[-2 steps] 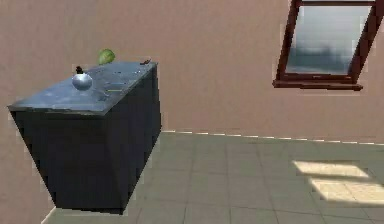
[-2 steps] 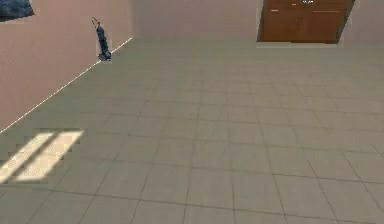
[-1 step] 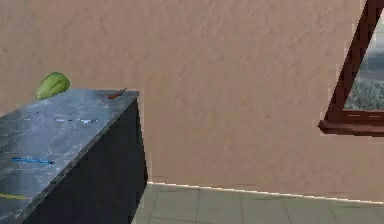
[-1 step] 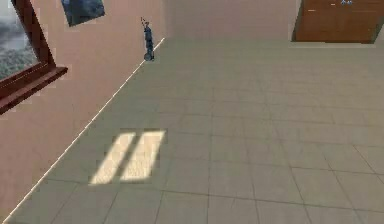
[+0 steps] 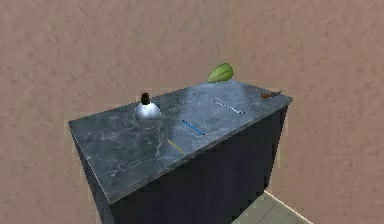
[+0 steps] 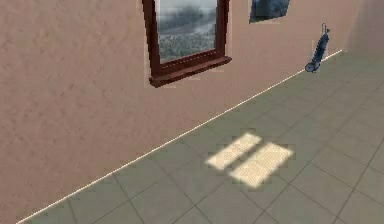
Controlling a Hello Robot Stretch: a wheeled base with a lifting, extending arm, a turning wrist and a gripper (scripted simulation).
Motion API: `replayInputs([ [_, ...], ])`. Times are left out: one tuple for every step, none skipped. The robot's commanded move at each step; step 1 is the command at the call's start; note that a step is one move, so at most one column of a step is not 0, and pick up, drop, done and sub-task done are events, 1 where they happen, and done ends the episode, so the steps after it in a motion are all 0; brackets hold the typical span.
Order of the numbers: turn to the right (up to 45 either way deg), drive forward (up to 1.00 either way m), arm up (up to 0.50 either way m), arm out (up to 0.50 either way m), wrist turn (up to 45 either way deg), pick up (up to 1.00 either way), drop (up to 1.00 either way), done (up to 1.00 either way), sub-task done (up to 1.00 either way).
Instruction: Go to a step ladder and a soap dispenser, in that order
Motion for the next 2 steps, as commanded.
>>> replayInputs([
  [-12.0,0.0,0.0,0.0,0.0,0.0,0.0,0.0,0.0],
  [0.0,0.0,0.0,0.0,0.0,0.0,0.0,1.0,0.0],
])
